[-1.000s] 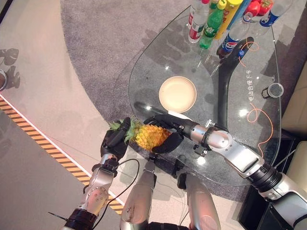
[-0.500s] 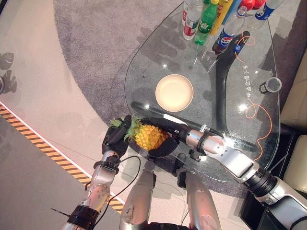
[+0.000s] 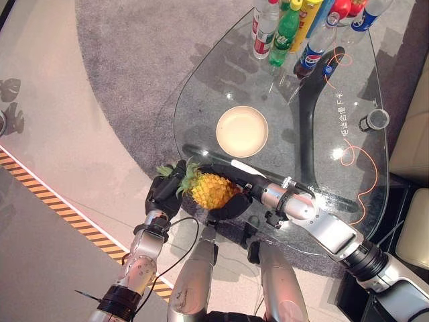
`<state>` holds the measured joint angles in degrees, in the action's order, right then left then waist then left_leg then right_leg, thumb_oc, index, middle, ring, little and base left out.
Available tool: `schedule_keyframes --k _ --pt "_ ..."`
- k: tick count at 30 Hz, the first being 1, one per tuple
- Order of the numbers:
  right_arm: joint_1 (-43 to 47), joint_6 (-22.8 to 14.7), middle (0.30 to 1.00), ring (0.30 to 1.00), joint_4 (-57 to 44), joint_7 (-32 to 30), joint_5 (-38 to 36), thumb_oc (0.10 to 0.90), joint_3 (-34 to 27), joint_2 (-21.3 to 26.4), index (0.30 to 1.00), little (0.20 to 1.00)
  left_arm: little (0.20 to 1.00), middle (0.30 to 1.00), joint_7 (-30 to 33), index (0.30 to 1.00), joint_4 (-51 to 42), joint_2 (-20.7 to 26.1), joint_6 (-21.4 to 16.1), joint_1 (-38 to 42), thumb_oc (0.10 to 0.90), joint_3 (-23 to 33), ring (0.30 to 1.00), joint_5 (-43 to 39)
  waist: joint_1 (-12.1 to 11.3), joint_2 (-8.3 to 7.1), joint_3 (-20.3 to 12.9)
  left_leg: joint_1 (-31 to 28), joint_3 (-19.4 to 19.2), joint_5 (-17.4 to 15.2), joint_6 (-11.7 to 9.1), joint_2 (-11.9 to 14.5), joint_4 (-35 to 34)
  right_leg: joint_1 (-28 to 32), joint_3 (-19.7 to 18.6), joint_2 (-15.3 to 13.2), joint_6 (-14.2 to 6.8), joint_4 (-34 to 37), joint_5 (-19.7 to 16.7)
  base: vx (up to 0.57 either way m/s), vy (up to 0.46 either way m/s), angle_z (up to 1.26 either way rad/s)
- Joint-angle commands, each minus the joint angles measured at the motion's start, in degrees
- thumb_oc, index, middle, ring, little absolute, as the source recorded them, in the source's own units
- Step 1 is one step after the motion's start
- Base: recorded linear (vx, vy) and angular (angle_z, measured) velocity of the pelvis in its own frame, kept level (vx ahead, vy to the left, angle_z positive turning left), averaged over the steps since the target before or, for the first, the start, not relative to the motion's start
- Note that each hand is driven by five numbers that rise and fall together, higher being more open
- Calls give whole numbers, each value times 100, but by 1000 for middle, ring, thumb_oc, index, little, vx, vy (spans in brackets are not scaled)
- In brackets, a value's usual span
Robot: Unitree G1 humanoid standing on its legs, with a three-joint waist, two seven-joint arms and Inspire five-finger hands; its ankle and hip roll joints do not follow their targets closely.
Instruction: Pick up the fruit to the plate
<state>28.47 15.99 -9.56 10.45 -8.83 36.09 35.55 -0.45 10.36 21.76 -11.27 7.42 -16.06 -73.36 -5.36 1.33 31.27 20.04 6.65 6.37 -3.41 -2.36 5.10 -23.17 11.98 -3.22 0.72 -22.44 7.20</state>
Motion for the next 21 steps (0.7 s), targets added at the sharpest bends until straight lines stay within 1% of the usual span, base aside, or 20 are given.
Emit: schedule_keyframes --k 1,7,11,18,21 --pt "323 -636 900 900 -914 -379 201 800 -494 -382 900 900 200 300 -494 300 -1033 -421 -20 138 100 -136 300 214 170 -216 -147 -123 -293 -789 319 -379 802 600 -566 16 -441 1020 -590 0 0 0" --pt "65 -638 900 900 -964 -445 210 800 -828 -239 900 900 200 300 -485 300 -953 -393 -34 75 100 13 300 383 223 -232 -147 -193 -333 -825 317 -358 822 650 -589 14 -449 977 -558 19 -5 -6" --pt "-88 -689 900 900 -894 -615 240 800 -1018 -192 900 900 200 300 -449 300 -902 -394 -83 62 100 112 300 493 250 -250 -147 -204 -354 -842 317 -344 836 659 -605 24 -452 962 -545 13 -7 -7" --pt "-530 -860 900 900 -792 -960 335 800 -1577 -50 900 900 200 300 -552 300 -768 -360 -106 -45 100 361 300 510 328 -275 -147 -261 -407 -888 314 -307 845 685 -648 40 -469 943 -526 10 -4 0" --pt "-650 -870 900 900 -815 -1055 349 800 -1746 1 900 900 200 300 -596 300 -745 -354 -115 -84 100 411 300 516 350 -286 -147 -277 -429 -898 315 -295 831 696 -656 48 -474 957 -526 0 0 0"
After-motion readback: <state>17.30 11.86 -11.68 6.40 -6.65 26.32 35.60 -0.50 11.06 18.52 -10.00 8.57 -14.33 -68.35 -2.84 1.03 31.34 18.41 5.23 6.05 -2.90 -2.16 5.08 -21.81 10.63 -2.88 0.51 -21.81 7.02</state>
